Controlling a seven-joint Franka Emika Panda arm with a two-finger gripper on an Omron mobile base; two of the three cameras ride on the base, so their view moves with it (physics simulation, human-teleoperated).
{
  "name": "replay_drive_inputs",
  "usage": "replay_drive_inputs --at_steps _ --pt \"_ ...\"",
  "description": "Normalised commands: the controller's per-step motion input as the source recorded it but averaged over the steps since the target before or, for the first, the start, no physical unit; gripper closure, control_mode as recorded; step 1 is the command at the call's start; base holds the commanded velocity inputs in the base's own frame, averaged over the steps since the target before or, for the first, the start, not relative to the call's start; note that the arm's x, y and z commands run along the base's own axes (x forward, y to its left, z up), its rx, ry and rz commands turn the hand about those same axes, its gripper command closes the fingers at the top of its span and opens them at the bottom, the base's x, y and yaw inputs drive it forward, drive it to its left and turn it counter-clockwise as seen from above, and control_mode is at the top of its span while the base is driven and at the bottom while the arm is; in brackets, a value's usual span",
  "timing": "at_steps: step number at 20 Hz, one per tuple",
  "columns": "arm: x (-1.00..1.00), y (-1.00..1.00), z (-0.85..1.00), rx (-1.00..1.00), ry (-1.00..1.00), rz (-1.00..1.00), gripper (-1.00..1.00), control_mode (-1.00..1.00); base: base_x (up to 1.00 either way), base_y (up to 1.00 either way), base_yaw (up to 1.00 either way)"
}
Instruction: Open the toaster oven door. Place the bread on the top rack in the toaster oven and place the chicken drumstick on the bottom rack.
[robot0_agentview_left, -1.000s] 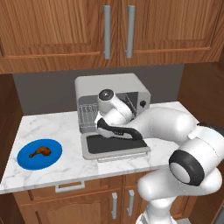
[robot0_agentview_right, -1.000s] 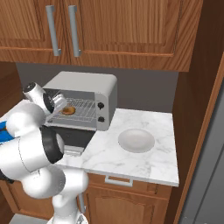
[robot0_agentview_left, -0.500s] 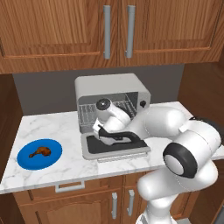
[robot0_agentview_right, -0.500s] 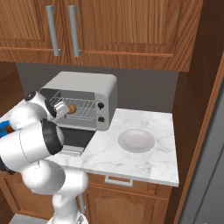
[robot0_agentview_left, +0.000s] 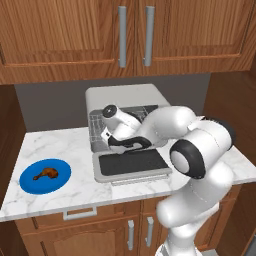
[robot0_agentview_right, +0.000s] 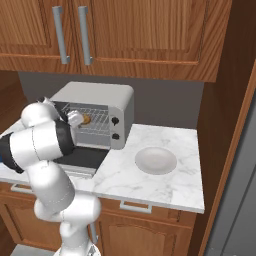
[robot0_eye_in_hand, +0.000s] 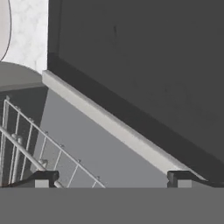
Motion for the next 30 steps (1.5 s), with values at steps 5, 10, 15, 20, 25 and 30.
replay_drive_inputs --at_steps 5,10,15,20,25,30 --pt "0.30 0.00 0.00 0.00 -0.08 -0.08 -1.00 -1.00 0.00 0.00 0.00" --pt "-0.49 0.00 0.05 0.01 -0.18 0.00 -1.00 -1.00 0.00 0.00 0.00" --pt "-0.93 -0.02 0.07 0.15 -0.10 0.00 -1.00 -1.00 0.00 0.00 0.00" --pt "-0.42 -0.40 -0.10 0.34 -0.01 0.02 -1.00 -1.00 0.00 0.00 0.00" --pt "0.00 -0.44 -0.03 0.28 -0.08 0.16 -1.00 -1.00 0.00 0.00 0.00" --pt "0.25 -0.06 -0.04 0.14 -0.16 0.26 -1.00 -1.00 0.00 0.00 0.00"
